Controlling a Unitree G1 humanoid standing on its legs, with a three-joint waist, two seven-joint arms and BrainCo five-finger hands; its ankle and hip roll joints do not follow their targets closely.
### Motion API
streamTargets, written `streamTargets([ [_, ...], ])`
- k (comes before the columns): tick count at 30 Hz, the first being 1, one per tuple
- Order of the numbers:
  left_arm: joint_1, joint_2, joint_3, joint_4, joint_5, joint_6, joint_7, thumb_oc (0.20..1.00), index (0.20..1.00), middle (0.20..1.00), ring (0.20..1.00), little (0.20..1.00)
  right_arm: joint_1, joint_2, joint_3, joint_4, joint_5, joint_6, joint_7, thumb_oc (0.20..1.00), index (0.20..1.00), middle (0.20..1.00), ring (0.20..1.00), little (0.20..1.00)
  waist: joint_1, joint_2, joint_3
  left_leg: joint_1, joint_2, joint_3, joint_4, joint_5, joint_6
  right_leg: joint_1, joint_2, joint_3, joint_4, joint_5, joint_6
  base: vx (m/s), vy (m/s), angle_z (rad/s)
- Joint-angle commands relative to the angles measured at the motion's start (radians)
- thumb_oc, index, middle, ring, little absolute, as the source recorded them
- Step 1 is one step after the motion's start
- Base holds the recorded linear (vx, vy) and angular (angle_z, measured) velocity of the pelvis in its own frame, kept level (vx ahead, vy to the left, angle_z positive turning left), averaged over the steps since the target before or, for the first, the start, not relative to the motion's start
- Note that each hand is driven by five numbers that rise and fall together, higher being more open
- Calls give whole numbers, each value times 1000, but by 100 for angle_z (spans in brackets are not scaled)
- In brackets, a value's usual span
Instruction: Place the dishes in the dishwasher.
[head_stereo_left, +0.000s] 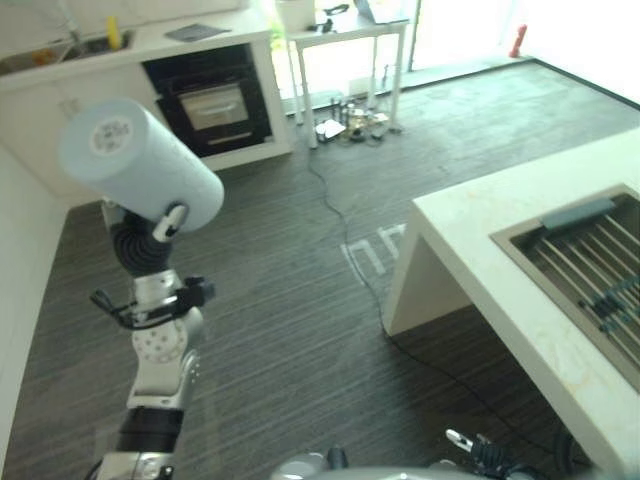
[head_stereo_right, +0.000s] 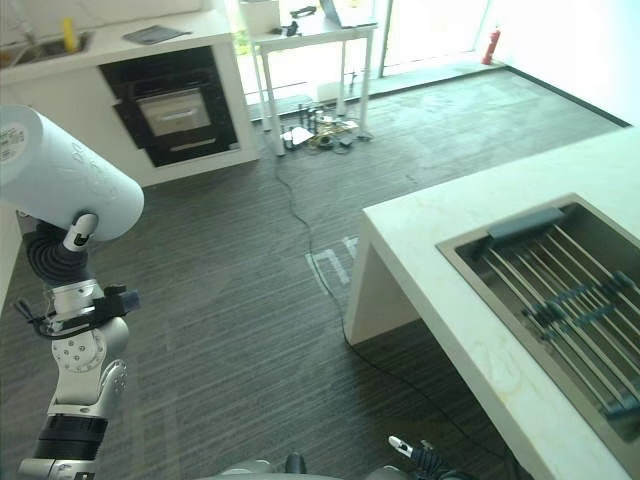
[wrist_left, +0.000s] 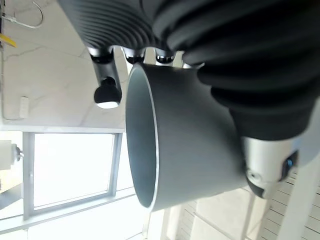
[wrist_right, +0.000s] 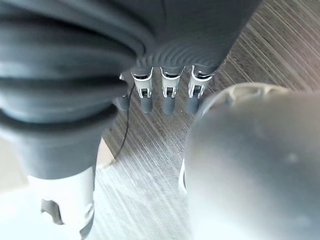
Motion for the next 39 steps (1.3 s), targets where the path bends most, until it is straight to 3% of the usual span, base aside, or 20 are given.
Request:
streamTargets([
  [1, 4, 41, 53, -80, -10, 19, -39, 200, 200, 200, 200, 200, -6, -2, -4, 12, 75, 44, 52, 1000, 1000, 1000, 1000, 1000, 17, -19, -6, 23, -8, 17, 74, -176, -38, 38, -34, -14, -18, -26, 12, 77, -111, 98],
  [4, 6, 43, 55, -71, -36, 40, -72, 200, 200, 200, 200, 200, -11, -13, 14, 24, 89, 55, 78, 1000, 1000, 1000, 1000, 1000, 28, -19, -13, 12, -10, -9, 73, -170, -45, 58, -10, -6, -46, -46, -6, 59, -138, 70],
  [8, 48, 30, 75, -75, -48, 82, -141, 200, 200, 200, 200, 200, -41, -30, 47, 46, 115, 74, 78, 1000, 1000, 1000, 1000, 1000, 78, -19, -28, -4, 0, -40, 60, -140, -83, 90, 14, -42, -124, -28, -19, 74, -186, 57],
  [12, 56, 19, 68, -65, -81, 91, -201, 200, 200, 200, 200, 200, -42, -34, 37, 63, 152, 66, 59, 1000, 1000, 1000, 1000, 1000, 69, -23, -28, -30, 28, 57, 113, -147, -108, 106, 2, -103, -161, -11, -22, 22, -90, 74],
  [14, 44, 7, 46, -54, -93, 91, -240, 200, 200, 200, 200, 200, -35, -35, 16, 68, 185, 62, 33, 1000, 1000, 1000, 1000, 1000, 48, -25, -20, -52, 63, 155, 158, -146, -129, 119, -17, -149, -175, 4, -21, -23, 28, 115],
  [16, 43, -14, 18, -49, -69, 79, -233, 200, 200, 200, 200, 200, -38, -43, -7, 78, 189, 65, 26, 1000, 1000, 1000, 1000, 1000, 43, -30, -6, -64, 89, 149, 193, -153, -143, 119, -32, -150, -172, 16, -21, -30, 98, 73],
  [17, 53, -15, 15, -52, -59, 71, -228, 200, 200, 200, 200, 200, -43, -49, -10, 89, 183, 58, 34, 1000, 1000, 1000, 1000, 1000, 46, -25, -6, -53, 105, 126, 171, -142, -149, 109, -37, -144, -165, 14, -21, -1, 220, 71],
  [20, 53, 3, 14, -52, -62, 84, -236, 200, 200, 200, 200, 200, -41, -53, -27, 112, 200, 40, 31, 1000, 1000, 1000, 1000, 1000, 35, 2, -18, -19, 138, 147, 70, -96, -163, 97, -51, -164, -139, -1, -17, 32, 192, 17],
  [26, 24, 23, -29, -31, -3, 98, -189, 200, 200, 200, 200, 200, -31, -39, -29, 153, 159, 16, 89, 1000, 1000, 1000, 1000, 1000, 13, 21, -33, 38, 130, 174, -11, -84, -159, 107, -77, -169, -143, 9, 3, 43, 164, 7],
  [39, 56, 45, -20, -52, 64, 126, -178, 200, 200, 200, 200, 200, -12, -35, -11, 164, 145, 17, 164, 1000, 1000, 1000, 1000, 1000, 15, 0, -38, 56, 108, 207, -41, -97, -138, 110, -100, -156, -225, 75, 46, -2, 41, -10],
])
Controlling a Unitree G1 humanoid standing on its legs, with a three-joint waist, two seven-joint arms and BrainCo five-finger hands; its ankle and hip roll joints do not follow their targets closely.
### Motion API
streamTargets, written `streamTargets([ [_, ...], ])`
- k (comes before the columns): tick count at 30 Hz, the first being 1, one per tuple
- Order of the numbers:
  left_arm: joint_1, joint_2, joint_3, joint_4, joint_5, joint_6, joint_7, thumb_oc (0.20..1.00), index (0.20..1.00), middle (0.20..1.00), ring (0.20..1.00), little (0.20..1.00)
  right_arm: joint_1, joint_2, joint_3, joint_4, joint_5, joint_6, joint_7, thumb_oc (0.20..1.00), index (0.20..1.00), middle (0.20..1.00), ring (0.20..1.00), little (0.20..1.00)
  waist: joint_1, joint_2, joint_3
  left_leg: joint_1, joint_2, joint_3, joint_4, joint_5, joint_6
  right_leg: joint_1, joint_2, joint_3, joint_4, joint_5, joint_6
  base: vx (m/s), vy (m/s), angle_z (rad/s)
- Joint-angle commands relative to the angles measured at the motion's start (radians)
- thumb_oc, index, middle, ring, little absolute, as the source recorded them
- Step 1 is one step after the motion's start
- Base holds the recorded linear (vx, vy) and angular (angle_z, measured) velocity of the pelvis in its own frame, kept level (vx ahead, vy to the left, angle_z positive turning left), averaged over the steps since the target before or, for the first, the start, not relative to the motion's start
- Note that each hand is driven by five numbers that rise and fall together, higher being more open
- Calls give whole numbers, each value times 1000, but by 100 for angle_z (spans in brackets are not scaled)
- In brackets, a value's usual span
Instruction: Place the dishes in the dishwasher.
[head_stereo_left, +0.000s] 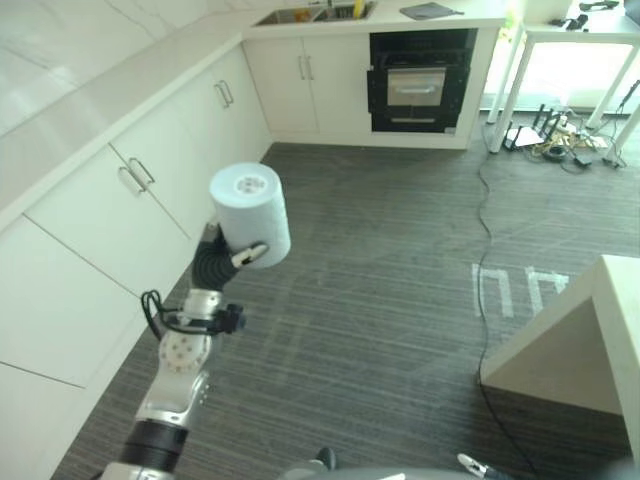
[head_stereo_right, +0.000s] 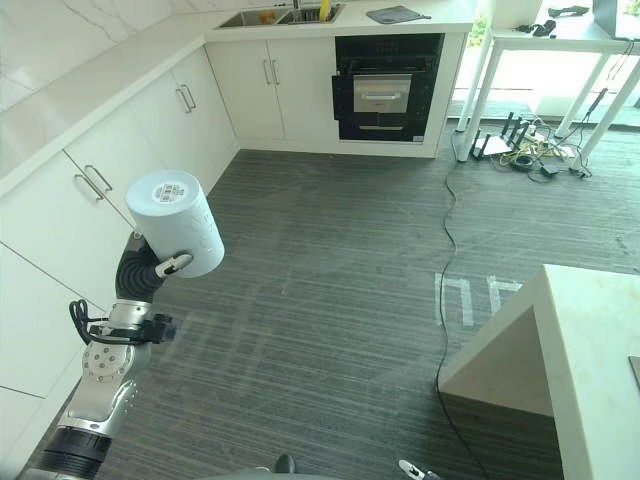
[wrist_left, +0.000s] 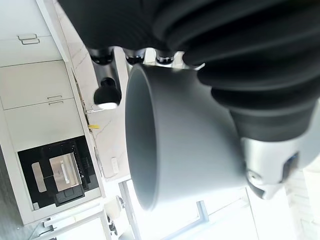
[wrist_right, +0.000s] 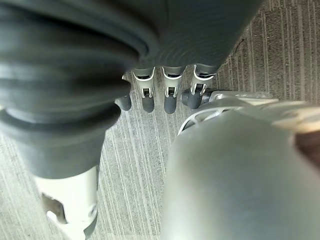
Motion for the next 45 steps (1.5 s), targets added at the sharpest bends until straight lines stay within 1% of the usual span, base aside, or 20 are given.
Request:
streamTargets([
  [1, -34, 13, 37, -46, 15, -40, 7, 200, 200, 200, 200, 200, -35, -2, 28, 36, -9, -15, 38, 1000, 1000, 1000, 1000, 1000, 10, -12, 6, 38, 33, -6, 5, -133, -18, -51, -16, 3, 5, -1, 21, -3, 10, -5],
  [8, -31, 15, 32, -52, 32, -43, -2, 200, 200, 200, 200, 200, -30, -9, 29, 27, -12, -28, 72, 1000, 1000, 1000, 1000, 1000, 9, -18, 9, 37, 28, 1, 9, -135, -11, -54, -17, 12, 1, 4, 21, 0, 1, -3],
  [9, -151, 27, -57, -11, 0, -25, 67, 200, 200, 200, 200, 200, -36, -23, 39, -31, 22, -75, 29, 1000, 1000, 1000, 1000, 1000, -62, -54, 98, 54, 52, 184, 97, -176, 14, -126, -28, -19, 138, -18, 27, -7, -48, 0],
  [13, -160, 4, -71, -20, -17, 22, 61, 200, 200, 200, 200, 200, -59, -26, 35, -25, 33, -103, 26, 1000, 1000, 1000, 1000, 1000, -70, -39, 88, 43, 67, 181, 103, -163, -13, -99, 0, -4, 89, -24, 15, 1, -118, -7],
  [17, -163, 1, -77, -34, -28, 25, 68, 200, 200, 200, 200, 200, -64, -34, 31, -68, 8, -125, -59, 1000, 1000, 1000, 1000, 1000, -83, -28, 83, 21, 96, 172, 141, -162, -32, -93, 13, 0, 87, -48, -9, 20, -164, -9],
  [21, -165, 2, -74, -34, -59, 12, 84, 200, 200, 200, 200, 200, -85, -54, 30, -62, -35, -108, -124, 1000, 1000, 1000, 1000, 1000, -85, -38, 79, -12, 84, 139, 298, -242, -23, -90, 22, 16, 79, -60, -41, 69, -147, 7],
  [23, -157, -1, -68, -45, -73, 11, 83, 200, 200, 200, 200, 200, -97, -61, 42, -64, -57, -97, -135, 1000, 1000, 1000, 1000, 1000, -66, -48, 87, -72, 76, 109, 428, -259, -24, -80, 19, 21, 74, -58, -58, 99, -75, 8],
  [25, -144, -3, -56, -54, -72, 7, 63, 200, 200, 200, 200, 200, -110, -63, 56, -45, -51, -99, -145, 1000, 1000, 1000, 1000, 1000, -41, -44, 101, -142, 76, 54, 468, -230, -35, -60, 36, 41, 67, -62, -65, 141, 2, -24],
  [26, -137, 1, -46, -62, -74, 11, 56, 200, 200, 200, 200, 200, -118, -66, 57, -31, -62, -100, -143, 1000, 1000, 1000, 1000, 1000, -31, -44, 107, -156, 80, 51, 415, -187, -31, -64, 39, 43, 66, -52, -68, 207, 145, -23],
  [28, -118, 1, -33, -81, -76, 29, 51, 200, 200, 200, 200, 200, -125, -70, 61, -21, -83, -95, -138, 1000, 1000, 1000, 1000, 1000, -14, -25, 109, -156, 114, 15, 249, -80, -66, -43, 52, 60, 62, -69, -61, 298, 257, -17],
  [29, -117, -2, -33, -80, -74, 32, 49, 200, 200, 200, 200, 200, -124, -70, 63, -20, -85, -93, -140, 1000, 1000, 1000, 1000, 1000, -11, -19, 106, -166, 135, 5, 206, -55, -83, -29, 52, 68, 60, -86, -54, 424, 384, -26],
  [30, -117, -18, -33, -61, -71, 29, 33, 200, 200, 200, 200, 200, -116, -72, 70, -14, -75, -90, -144, 1000, 1000, 1000, 1000, 1000, -14, -8, 105, -176, 179, 39, 121, 24, -108, -9, 39, 47, 67, -103, -48, 422, 433, -23],
  [32, -119, -33, -31, -18, -34, -12, 18, 200, 200, 200, 200, 200, -109, -71, 77, -6, -82, -102, -152, 1000, 1000, 1000, 1000, 1000, -16, -3, 98, -179, 193, 76, 105, 39, -111, 6, 12, 14, 89, -121, -33, 420, 614, -14],
  [33, -113, -21, -38, -10, -2, -25, 39, 200, 200, 200, 200, 200, -105, -68, 76, 3, -74, -98, -163, 1000, 1000, 1000, 1000, 1000, -8, -7, 89, -171, 165, 65, 112, 14, -96, 21, -22, 23, 142, -156, -18, 412, 631, -36],
  [35, -116, -6, -45, -9, 7, -28, 21, 200, 200, 200, 200, 200, -95, -55, 64, 5, -41, -94, -165, 1000, 1000, 1000, 1000, 1000, 8, -7, 83, -191, 127, 28, 139, -12, -55, 37, -25, 46, 183, -176, -19, 300, 479, -69],
  [36, -129, 1, -59, -10, 34, -22, -3, 200, 200, 200, 200, 200, -77, -39, 45, -7, -30, -98, -171, 1000, 1000, 1000, 1000, 1000, 15, -14, 75, -187, 76, 9, 148, -43, -20, 48, -30, 49, 235, -203, -22, 281, 467, -36],
  [38, -144, 3, -78, -10, 48, -9, -12, 200, 200, 200, 200, 200, -53, -23, 36, -38, -47, -114, -187, 1000, 1000, 1000, 1000, 1000, 16, -31, 72, -141, 3, -9, 121, -80, 26, 21, -72, 55, 423, -159, 10, 324, 419, 35],
  [42, -162, 16, -94, -18, 70, 19, 13, 200, 200, 200, 200, 200, -51, -8, 51, -81, -15, -108, -203, 1000, 1000, 1000, 1000, 1000, 21, -35, 81, -68, -64, 6, 86, -122, 97, -95, -142, 31, 680, -42, 42, 205, 315, 39],
  [44, -170, 26, -97, -17, 79, 22, 34, 200, 200, 200, 200, 200, -67, -15, 62, -83, -19, -109, -191, 1000, 1000, 1000, 1000, 1000, 10, -29, 93, -22, -76, 11, 62, -139, 109, -169, -106, 34, 715, -49, 42, 126, 151, -29],
  [45, -177, 30, -97, -17, 76, 26, 34, 200, 200, 200, 200, 200, -75, -17, 66, -78, -6, -114, -189, 1000, 1000, 1000, 1000, 1000, 0, -17, 100, -20, -65, 20, 62, -131, 113, -213, -59, 28, 692, -33, 25, 140, 46, -25],
])
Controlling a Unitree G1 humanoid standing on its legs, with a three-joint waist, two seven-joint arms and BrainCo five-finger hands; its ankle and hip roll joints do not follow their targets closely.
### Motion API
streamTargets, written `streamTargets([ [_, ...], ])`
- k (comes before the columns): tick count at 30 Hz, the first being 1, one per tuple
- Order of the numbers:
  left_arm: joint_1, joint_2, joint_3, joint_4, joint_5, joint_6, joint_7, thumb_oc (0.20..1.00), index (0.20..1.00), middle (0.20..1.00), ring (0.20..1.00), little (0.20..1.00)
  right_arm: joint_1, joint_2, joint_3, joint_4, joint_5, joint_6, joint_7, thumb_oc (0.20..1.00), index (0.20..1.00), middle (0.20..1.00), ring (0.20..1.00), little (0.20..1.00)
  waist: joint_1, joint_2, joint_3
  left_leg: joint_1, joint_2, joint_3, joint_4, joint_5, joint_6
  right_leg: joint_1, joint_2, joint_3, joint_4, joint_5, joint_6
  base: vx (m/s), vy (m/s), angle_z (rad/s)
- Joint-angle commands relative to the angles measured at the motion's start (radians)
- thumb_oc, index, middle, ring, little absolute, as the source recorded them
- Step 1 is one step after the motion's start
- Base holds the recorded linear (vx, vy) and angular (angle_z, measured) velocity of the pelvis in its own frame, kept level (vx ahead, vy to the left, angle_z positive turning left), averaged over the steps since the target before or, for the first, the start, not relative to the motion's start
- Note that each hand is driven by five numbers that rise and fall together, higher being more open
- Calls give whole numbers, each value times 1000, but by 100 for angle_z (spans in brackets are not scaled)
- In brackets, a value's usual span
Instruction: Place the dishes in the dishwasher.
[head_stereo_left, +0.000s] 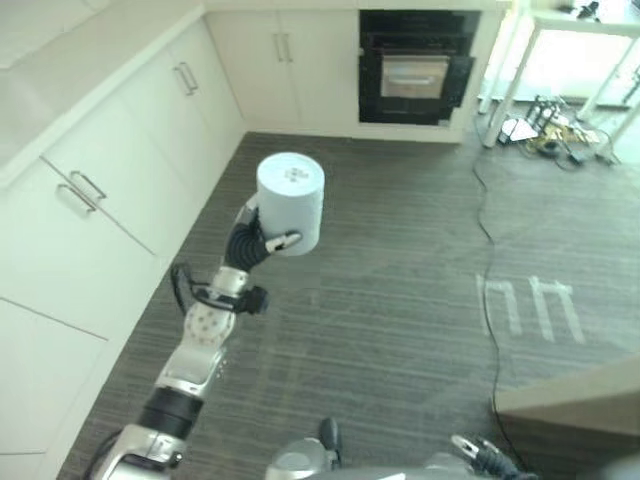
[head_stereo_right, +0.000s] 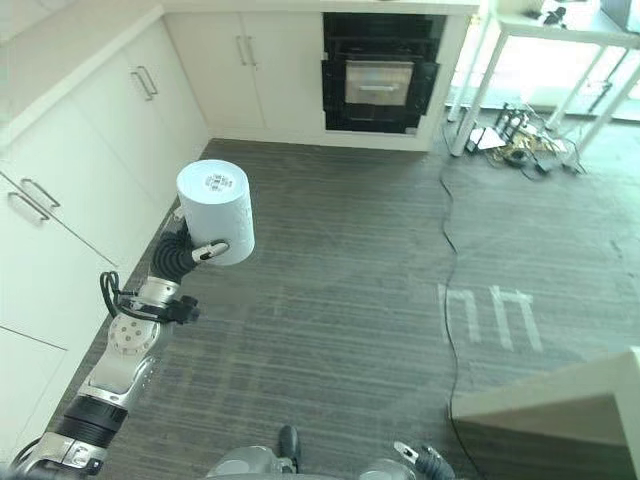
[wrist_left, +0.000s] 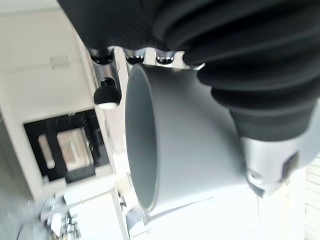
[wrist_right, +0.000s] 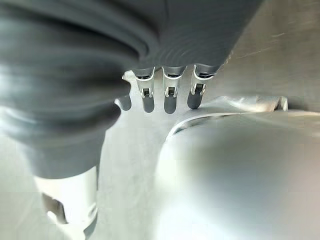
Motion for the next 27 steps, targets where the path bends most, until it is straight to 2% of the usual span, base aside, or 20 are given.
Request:
streamTargets([
  [1, -29, -4, 17, -74, 30, -29, 9, 200, 200, 200, 200, 200, -26, -29, 31, 33, 61, -9, 4, 1000, 1000, 1000, 1000, 1000, -28, 20, 0, -37, 30, -43, 2, -52, -42, 85, 187, 1, -260, 15, -13, 136, 3, -14],
  [3, -41, -4, 16, -75, 33, -16, 4, 200, 200, 200, 200, 200, -31, -31, 37, 29, 86, -10, 4, 1000, 1000, 1000, 1000, 1000, -42, 16, 9, -19, 31, -41, -5, -61, -49, 64, 199, -15, -344, 23, -18, 219, -35, 5],
  [4, -49, -7, 12, -74, 40, -11, 9, 200, 200, 200, 200, 200, -36, -32, 40, 23, 100, -10, 2, 1000, 1000, 1000, 1000, 1000, -56, 7, 15, -4, 25, -38, -5, -75, -54, 45, 201, -20, -455, 62, -12, 244, -58, 30],
  [5, -52, -8, 9, -74, 42, -8, 11, 200, 200, 200, 200, 200, -38, -31, 41, 22, 105, -9, 1, 1000, 1000, 1000, 1000, 1000, -64, 2, 18, 4, 21, -38, -4, -85, -56, 36, 199, -18, -511, 85, -6, 294, -85, 32],
  [7, -56, -4, -2, -77, 47, -8, 15, 200, 200, 200, 200, 200, -36, -27, 31, 21, 110, -6, -1, 1000, 1000, 1000, 1000, 1000, -91, -14, 23, 32, 6, -46, 7, -136, -52, 2, 175, 6, -653, 154, 22, 353, -93, 16],
  [10, -37, -5, -7, -81, 47, -19, -15, 200, 200, 200, 200, 200, -15, -11, 7, 34, 95, -13, -9, 1000, 1000, 1000, 1000, 1000, -106, -24, 19, 71, -13, -64, 28, -199, -41, -14, 136, 25, -737, 230, 48, 431, -104, 27],
  [11, -24, -5, -8, -82, 44, -25, -28, 200, 200, 200, 200, 200, -8, -6, 0, 42, 59, -26, -14, 1000, 1000, 1000, 1000, 1000, -107, -24, 16, 82, -16, -64, 45, -219, -39, -10, 124, 19, -740, 237, 50, 539, -117, 21],
  [13, -5, -11, -6, -81, 25, -25, -60, 200, 200, 200, 200, 200, 2, -5, 4, 55, 2, -56, -6, 1000, 1000, 1000, 1000, 1000, -99, -15, 6, 100, -10, -65, 77, -254, -38, 20, 120, -2, -731, 207, 53, 612, -204, 30],
  [14, 19, -16, -11, -97, 19, -18, -74, 200, 200, 200, 200, 200, 2, -9, 21, 60, 14, -70, -14, 1000, 1000, 1000, 1000, 1000, -101, -21, -11, 105, -6, -60, 155, -291, -47, 29, 117, -20, -716, 189, 18, 722, -355, 47],
  [16, 38, -16, -11, -113, 17, -12, -78, 200, 200, 200, 200, 200, -9, -22, 37, 62, 9, -79, -13, 1000, 1000, 1000, 1000, 1000, -103, -12, -29, 119, 14, -57, 216, -319, -71, 35, 144, -18, -692, 151, -20, 570, -293, 18],
  [17, 41, -16, -12, -117, 19, -10, -73, 200, 200, 200, 200, 200, -16, -30, 46, 61, -2, -83, -9, 1000, 1000, 1000, 1000, 1000, -100, -9, -36, 111, 28, -55, 276, -305, -92, 44, 161, -24, -692, 133, -41, 334, -208, -5],
  [19, 43, -15, -9, -112, 16, -14, -61, 200, 200, 200, 200, 200, -22, -49, 63, 52, -16, -96, 2, 1000, 1000, 1000, 1000, 1000, -88, 1, -49, 80, 46, -61, 409, -224, -141, 75, 195, -55, -701, 101, -84, 354, -230, -22],
  [20, 45, -14, -5, -113, 10, -12, -54, 200, 200, 200, 200, 200, -25, -59, 68, 46, -23, -97, 7, 1000, 1000, 1000, 1000, 1000, -81, 22, -56, 74, 66, -76, 471, -191, -174, 94, 229, -59, -700, 63, -98, 337, -211, -43],
  [21, 46, -12, 0, -114, 0, -10, -52, 200, 200, 200, 200, 200, -28, -69, 71, 39, -34, -95, 8, 1000, 1000, 1000, 1000, 1000, -77, 25, -62, 45, 74, -80, 547, -140, -197, 105, 244, -65, -707, 44, -120, 382, -286, -49],
  [22, 50, -4, 11, -109, -26, -16, -67, 200, 200, 200, 200, 200, -32, -85, 74, 39, -36, -94, 7, 1000, 1000, 1000, 1000, 1000, -66, 17, -61, -46, 103, -75, 718, -76, -219, 137, 260, -64, -724, 16, -154, 312, -290, -52],
  [23, 47, 0, 16, -105, -37, -17, -80, 200, 200, 200, 200, 200, -34, -91, 72, 44, -25, -92, 4, 1000, 1000, 1000, 1000, 1000, -60, 11, -56, -104, 122, -75, 785, -72, -217, 154, 265, -59, -732, 4, -166, 328, -267, -46],
  [24, 43, 3, 19, -103, -42, -18, -92, 200, 200, 200, 200, 200, -39, -97, 65, 55, -15, -93, 10, 1000, 1000, 1000, 1000, 1000, -52, 5, -43, -180, 135, -80, 823, -92, -202, 178, 272, -42, -741, -5, -170, 366, -114, -43],
  [25, 43, 6, 21, -99, -36, -25, -84, 200, 200, 200, 200, 200, -54, -103, 54, 81, -34, -93, 29, 1000, 1000, 1000, 1000, 1000, -36, 0, -15, -265, 135, -75, 776, -124, -166, 227, 284, -5, -762, -7, -162, 323, -35, -36],
  [26, 44, 5, 21, -100, -34, -24, -79, 200, 200, 200, 200, 200, -57, -102, 53, 85, -41, -92, 31, 1000, 1000, 1000, 1000, 1000, -33, -2, -10, -271, 135, -70, 757, -127, -161, 236, 285, 2, -767, -8, -159, 365, 74, -52],
  [27, 47, 3, 23, -99, -32, -24, -64, 200, 200, 200, 200, 200, -65, -101, 51, 95, -63, -85, 33, 1000, 1000, 1000, 1000, 1000, -31, 0, -3, -265, 146, -42, 622, -120, -156, 257, 287, 10, -776, -17, -147, 318, 199, -87],
])
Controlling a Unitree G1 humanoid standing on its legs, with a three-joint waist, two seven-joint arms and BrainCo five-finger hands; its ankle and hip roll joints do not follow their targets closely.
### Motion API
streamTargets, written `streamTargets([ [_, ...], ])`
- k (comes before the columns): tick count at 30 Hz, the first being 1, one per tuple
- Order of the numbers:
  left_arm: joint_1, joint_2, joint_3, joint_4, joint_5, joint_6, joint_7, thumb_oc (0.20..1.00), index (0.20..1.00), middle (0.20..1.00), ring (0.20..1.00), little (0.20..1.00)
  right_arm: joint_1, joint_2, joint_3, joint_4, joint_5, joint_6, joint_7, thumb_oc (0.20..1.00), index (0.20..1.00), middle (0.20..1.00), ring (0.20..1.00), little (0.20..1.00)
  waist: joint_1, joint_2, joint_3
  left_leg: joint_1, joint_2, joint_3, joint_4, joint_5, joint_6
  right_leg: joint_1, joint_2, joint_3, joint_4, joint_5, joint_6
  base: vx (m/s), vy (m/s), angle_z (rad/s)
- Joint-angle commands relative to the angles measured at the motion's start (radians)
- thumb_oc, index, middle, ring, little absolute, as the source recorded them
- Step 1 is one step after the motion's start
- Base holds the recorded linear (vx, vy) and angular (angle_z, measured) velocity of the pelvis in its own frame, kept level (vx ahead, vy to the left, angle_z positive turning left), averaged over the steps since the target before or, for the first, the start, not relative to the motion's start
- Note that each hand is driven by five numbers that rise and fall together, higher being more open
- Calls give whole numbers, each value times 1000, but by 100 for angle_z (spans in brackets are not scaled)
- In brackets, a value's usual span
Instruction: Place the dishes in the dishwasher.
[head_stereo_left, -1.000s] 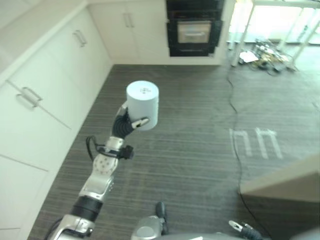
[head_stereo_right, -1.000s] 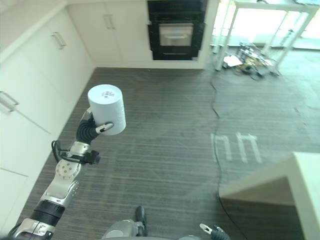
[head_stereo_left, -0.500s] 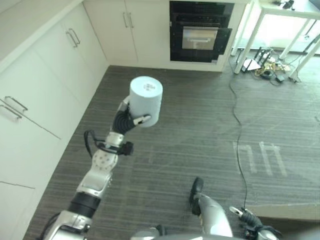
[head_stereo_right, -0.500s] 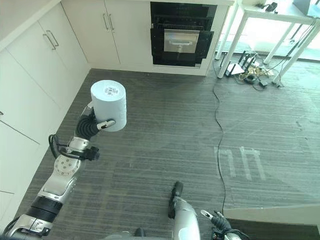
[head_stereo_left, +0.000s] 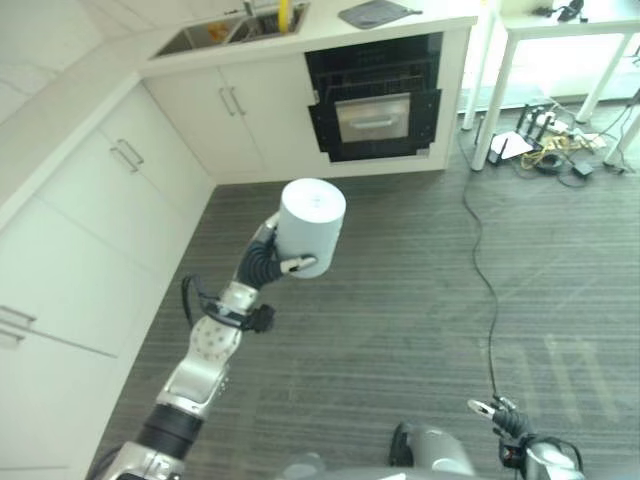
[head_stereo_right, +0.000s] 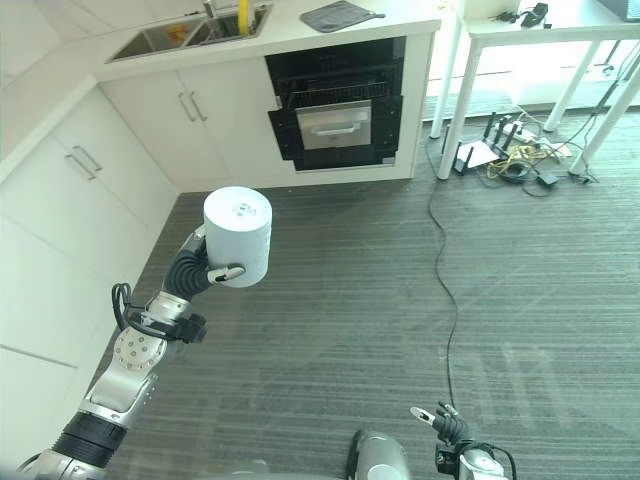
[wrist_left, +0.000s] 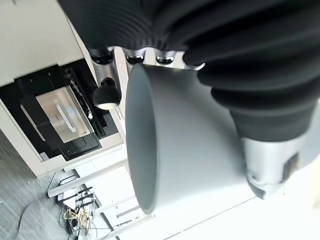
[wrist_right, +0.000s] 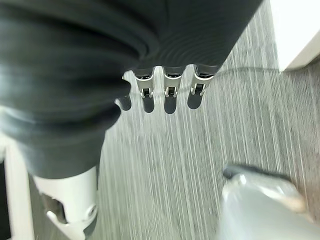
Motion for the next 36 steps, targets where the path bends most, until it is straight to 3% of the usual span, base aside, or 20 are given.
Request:
streamTargets([
  [1, -29, 13, 56, -55, -36, -53, 48, 200, 200, 200, 200, 200, -1, -34, 19, 1, -67, 3, 20, 1000, 1000, 1000, 1000, 1000, -1, 29, 18, 113, -22, 99, -473, -63, -10, 109, -25, -49, -186, 59, 149, 643, 404, -134],
  [2, -8, 3, 72, -71, -31, -46, 43, 200, 200, 200, 200, 200, 9, -25, 25, 9, -72, 21, 9, 1000, 1000, 1000, 1000, 1000, 15, 59, 20, 116, 6, 50, -736, 37, -45, 134, -5, -5, -165, 20, 173, 544, 362, -122],
  [3, -6, 3, 74, -72, -31, -46, 41, 200, 200, 200, 200, 200, 11, -24, 26, 9, -71, 22, 8, 1000, 1000, 1000, 1000, 1000, 16, 61, 20, 118, 10, 47, -753, 50, -49, 137, -4, -1, -162, 16, 174, 541, 311, -102],
  [4, -2, 0, 79, -74, -33, -44, 39, 200, 200, 200, 200, 200, 15, -20, 28, 16, -76, 19, 8, 1000, 1000, 1000, 1000, 1000, 23, 72, 17, 108, 39, 32, -811, 99, -64, 143, 4, 10, -155, 4, 176, 522, 290, -73],
  [5, 4, -10, 94, -58, -40, -53, 24, 200, 200, 200, 200, 200, 38, -12, 28, 23, -94, 12, 7, 1000, 1000, 1000, 1000, 1000, 14, 73, 10, 117, 90, 78, -857, 141, -89, 175, -11, 2, -130, -44, 187, 561, 331, -80],
  [8, -4, -17, 102, -37, -45, -67, 0, 200, 200, 200, 200, 200, 55, -7, 24, 32, -94, 9, -5, 1000, 1000, 1000, 1000, 1000, -3, 69, -2, 136, 102, 147, -846, 123, -83, 193, -27, -29, -103, -75, 199, 351, 284, -45],
  [10, -9, -15, 95, -48, -27, -47, 15, 200, 200, 200, 200, 200, 63, -2, 10, 27, -59, 29, -16, 1000, 1000, 1000, 1000, 1000, -2, 55, -12, 152, 77, 137, -825, 82, -67, 207, -53, -25, -46, -117, 203, 394, 381, -6],
  [14, -37, -9, 85, -40, -3, -35, 23, 200, 200, 200, 200, 200, 80, 17, -30, 15, -4, 47, -20, 1000, 1000, 1000, 1000, 1000, 8, 31, -28, 136, 9, 107, -757, 13, -20, 233, -79, -10, -4, -131, 207, 327, 348, 18],
  [15, -39, -8, 85, -40, 0, -36, 21, 200, 200, 200, 200, 200, 84, 20, -34, 7, -11, 48, -23, 1000, 1000, 1000, 1000, 1000, 10, 38, -29, 129, 11, 114, -753, 23, -5, 223, -73, -15, 2, -111, 205, 158, 259, 10],
  [17, -49, -3, 79, -40, 2, -33, 14, 200, 200, 200, 200, 200, 95, 28, -45, -12, -22, 54, -38, 1000, 1000, 1000, 1000, 1000, 9, 29, -32, 128, -25, 99, -730, -10, 24, 217, -83, -2, 35, -93, 210, 177, 250, -3],
  [20, -58, 6, 60, -36, 20, -41, 0, 200, 200, 200, 200, 200, 102, 46, -50, -25, 20, 63, -61, 1000, 1000, 1000, 1000, 1000, 17, 3, -39, 145, -105, 76, -720, -54, 92, 205, -98, 20, 131, -14, 241, 214, 276, 52],
  [25, -69, 14, 43, -43, 47, -29, 26, 200, 200, 200, 200, 200, 109, 55, -38, -46, 30, 49, -56, 1000, 1000, 1000, 1000, 1000, 28, -5, -45, 183, -157, 93, -773, -66, 141, 157, -114, -8, 301, 97, 286, 108, 175, 20],
  [26, -72, 15, 40, -46, 53, -20, 38, 200, 200, 200, 200, 200, 111, 55, -33, -55, 29, 52, -53, 1000, 1000, 1000, 1000, 1000, 29, -10, -47, 210, -180, 91, -796, -89, 153, 125, -137, -11, 392, 110, 308, 139, 252, -1],
  [27, -82, 18, 35, -42, 60, -15, 66, 200, 200, 200, 200, 200, 103, 52, -21, -56, 31, 48, -45, 1000, 1000, 1000, 1000, 1000, 19, 0, -39, 249, -183, 93, -834, -96, 163, 34, -136, -20, 450, 105, 307, 120, 211, -13],
  [28, -83, 17, 35, -42, 61, -15, 68, 200, 200, 200, 200, 200, 102, 52, -20, -56, 32, 48, -44, 1000, 1000, 1000, 1000, 1000, 18, 0, -38, 250, -183, 92, -836, -96, 163, 29, -135, -19, 451, 103, 307, -21, 86, -19],
  [30, -97, 22, 33, -37, 67, -17, 74, 200, 200, 200, 200, 200, 92, 43, -12, -61, 48, 55, -41, 1000, 1000, 1000, 1000, 1000, -9, 24, -17, 278, -155, 80, -853, -78, 149, -66, -82, -34, 383, 83, 272, -18, -67, 14],
  [31, -111, 22, 31, -33, 83, -5, 86, 200, 200, 200, 200, 200, 86, 38, -7, -66, 60, 61, -38, 1000, 1000, 1000, 1000, 1000, -27, 26, 0, 306, -146, 51, -867, -84, 132, -117, -87, -33, 267, 89, 268, 82, -130, 26],
  [36, -110, 28, 27, -31, 73, -7, 105, 200, 200, 200, 200, 200, 76, 31, -15, -57, 54, 64, -36, 1000, 1000, 1000, 1000, 1000, -62, 9, 13, 368, -166, -15, -870, -150, 114, -182, -109, 23, -23, 209, 297, 147, -107, 45],
])
